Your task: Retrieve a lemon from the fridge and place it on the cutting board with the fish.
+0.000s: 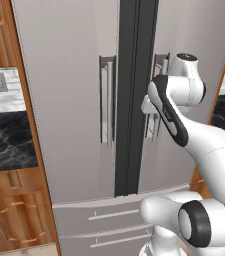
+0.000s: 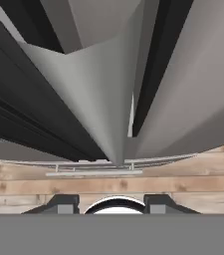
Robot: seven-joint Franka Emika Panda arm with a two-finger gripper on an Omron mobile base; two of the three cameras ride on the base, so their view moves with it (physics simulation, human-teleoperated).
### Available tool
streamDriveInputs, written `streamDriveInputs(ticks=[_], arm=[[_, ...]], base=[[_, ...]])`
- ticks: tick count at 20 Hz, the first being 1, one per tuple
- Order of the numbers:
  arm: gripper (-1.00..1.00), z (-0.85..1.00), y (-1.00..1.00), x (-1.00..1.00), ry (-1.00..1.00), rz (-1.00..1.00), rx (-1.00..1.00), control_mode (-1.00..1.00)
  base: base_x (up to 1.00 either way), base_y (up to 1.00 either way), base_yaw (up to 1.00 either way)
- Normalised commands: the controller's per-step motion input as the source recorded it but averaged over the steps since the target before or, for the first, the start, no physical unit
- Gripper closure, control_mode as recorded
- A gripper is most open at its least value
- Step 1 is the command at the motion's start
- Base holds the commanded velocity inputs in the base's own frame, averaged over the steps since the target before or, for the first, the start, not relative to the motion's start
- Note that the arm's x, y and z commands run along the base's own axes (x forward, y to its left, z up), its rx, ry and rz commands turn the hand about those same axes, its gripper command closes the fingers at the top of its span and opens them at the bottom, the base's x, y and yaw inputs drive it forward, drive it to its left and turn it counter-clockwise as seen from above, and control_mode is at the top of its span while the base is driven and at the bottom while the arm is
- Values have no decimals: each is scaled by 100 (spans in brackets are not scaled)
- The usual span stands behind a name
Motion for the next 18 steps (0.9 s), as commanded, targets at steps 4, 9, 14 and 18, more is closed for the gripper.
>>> streamDriveInputs(ticks=[4,9,14,18], arm=[[-100,-2,0,6,-10,0,0,-100],[-100,-1,0,3,-24,0,-1,-100],[-100,0,0,0,-26,0,-1,-100],[-100,0,0,3,-4,0,0,-100]], base=[[0,0,0],[0,0,0],[0,0,0],[0,0,0]])
